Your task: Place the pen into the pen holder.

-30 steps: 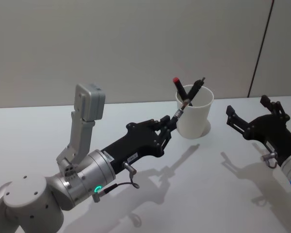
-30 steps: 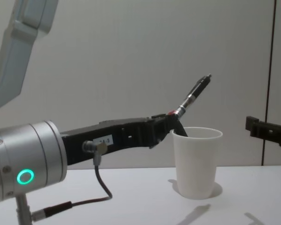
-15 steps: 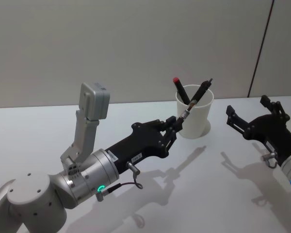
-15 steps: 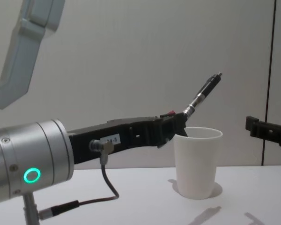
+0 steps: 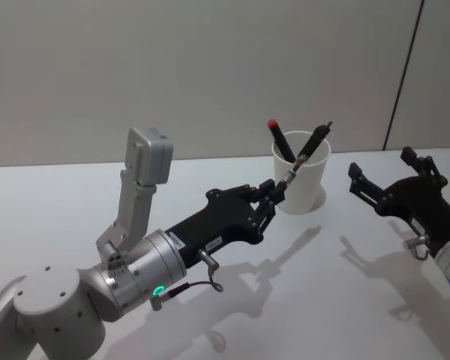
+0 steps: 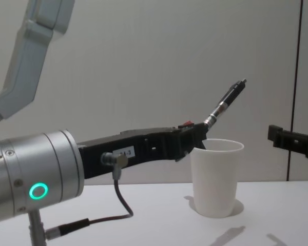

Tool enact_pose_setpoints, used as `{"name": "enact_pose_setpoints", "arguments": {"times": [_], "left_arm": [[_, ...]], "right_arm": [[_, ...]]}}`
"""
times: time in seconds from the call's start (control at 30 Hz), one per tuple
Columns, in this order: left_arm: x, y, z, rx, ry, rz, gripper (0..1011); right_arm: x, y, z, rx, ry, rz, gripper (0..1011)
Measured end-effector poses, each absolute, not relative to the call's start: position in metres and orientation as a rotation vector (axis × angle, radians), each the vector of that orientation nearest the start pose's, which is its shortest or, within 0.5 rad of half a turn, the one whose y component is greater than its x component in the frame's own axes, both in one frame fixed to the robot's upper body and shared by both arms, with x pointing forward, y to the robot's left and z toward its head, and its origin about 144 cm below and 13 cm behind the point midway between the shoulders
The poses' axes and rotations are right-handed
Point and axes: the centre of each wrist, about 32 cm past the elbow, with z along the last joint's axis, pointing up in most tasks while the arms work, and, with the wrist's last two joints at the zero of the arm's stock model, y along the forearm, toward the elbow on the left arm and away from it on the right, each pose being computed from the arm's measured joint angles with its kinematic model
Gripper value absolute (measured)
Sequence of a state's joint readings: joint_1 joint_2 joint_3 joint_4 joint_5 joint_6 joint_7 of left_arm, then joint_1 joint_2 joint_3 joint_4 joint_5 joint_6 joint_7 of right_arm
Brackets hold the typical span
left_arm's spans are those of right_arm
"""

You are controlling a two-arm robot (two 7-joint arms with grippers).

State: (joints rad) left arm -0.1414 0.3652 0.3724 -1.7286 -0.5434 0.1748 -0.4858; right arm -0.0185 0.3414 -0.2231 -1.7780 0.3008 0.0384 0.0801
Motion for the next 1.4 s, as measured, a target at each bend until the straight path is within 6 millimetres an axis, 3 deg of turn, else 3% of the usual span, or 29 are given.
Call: {"name": "enact_pose_setpoints", "arguments": {"times": [0.47,0.97,1.4], "left_arm": [[0.471,0.204,1.210,-0.091,0.120,0.650,116],[0.471,0.204,1.210,-0.091,0.119,0.649,117],[0.471,0.204,1.210,-0.091,0.119,0.650,117]], "right_arm": [[0.428,-0.242,1.211,0.091,0.051,-1.146,1001],[0.408,-0.250,1.243,0.180,0.310,-1.088,1001],[0.406,-0.247,1.261,0.281,0.519,-1.030,1001]]}}
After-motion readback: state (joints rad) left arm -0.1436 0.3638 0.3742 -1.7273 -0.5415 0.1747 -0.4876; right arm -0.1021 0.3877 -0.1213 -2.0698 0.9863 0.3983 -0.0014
